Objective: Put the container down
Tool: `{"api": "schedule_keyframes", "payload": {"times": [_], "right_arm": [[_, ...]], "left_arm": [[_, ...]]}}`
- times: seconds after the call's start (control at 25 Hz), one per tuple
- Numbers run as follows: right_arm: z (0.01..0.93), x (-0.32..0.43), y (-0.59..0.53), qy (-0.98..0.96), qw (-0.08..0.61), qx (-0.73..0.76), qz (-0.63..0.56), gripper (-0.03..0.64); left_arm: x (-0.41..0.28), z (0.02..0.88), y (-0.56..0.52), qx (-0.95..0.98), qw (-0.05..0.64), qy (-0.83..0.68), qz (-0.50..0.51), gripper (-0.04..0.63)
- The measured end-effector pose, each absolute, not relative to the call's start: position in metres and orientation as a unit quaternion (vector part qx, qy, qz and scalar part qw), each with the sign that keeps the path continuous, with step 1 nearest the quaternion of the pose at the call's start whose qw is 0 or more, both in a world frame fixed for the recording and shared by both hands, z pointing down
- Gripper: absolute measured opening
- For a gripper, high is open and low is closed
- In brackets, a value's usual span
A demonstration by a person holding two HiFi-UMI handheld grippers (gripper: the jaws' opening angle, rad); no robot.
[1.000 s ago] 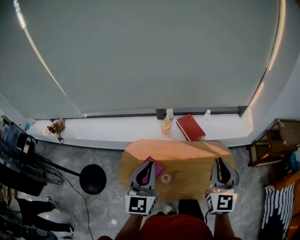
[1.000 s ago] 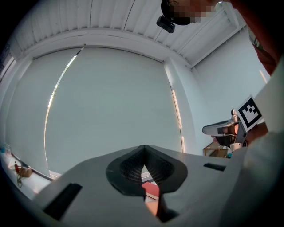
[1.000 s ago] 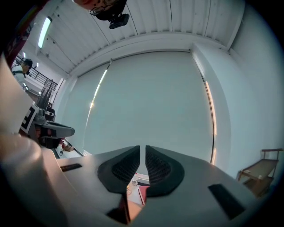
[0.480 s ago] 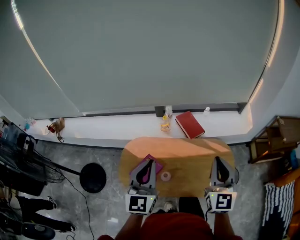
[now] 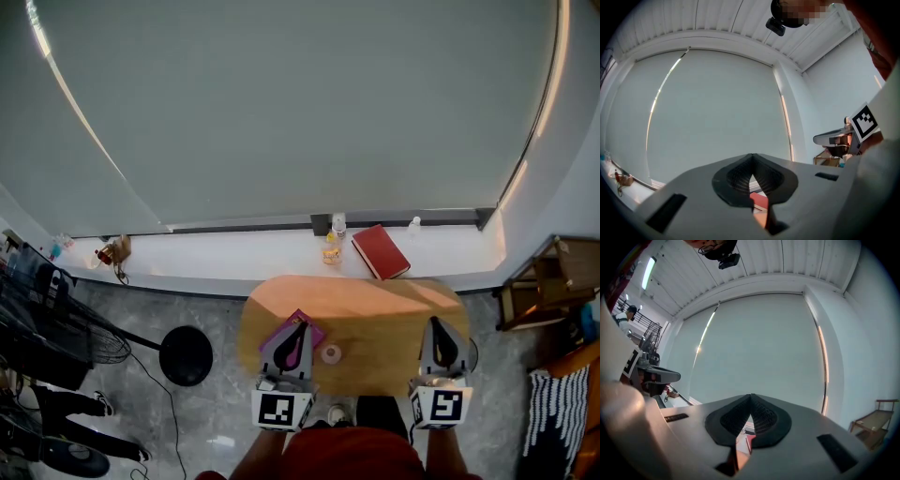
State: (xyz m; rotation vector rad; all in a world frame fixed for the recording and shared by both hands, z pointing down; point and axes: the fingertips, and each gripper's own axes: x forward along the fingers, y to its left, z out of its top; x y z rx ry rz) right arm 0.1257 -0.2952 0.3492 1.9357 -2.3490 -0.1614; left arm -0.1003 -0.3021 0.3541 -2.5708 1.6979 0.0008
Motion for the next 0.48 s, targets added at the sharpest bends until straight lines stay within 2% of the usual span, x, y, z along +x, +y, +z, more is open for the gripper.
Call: {"api": "schedule_keyframes", "payload": {"times": [0.48], "right_arm": [[0.3516,0.1236,-0.2911,-0.772,0.040,0.632,-0.055,-0.002]], "left_arm": [[-0.0991,0.3507,-0.2977,-0.832,0.035,0.554,0.010,0.006]]}}
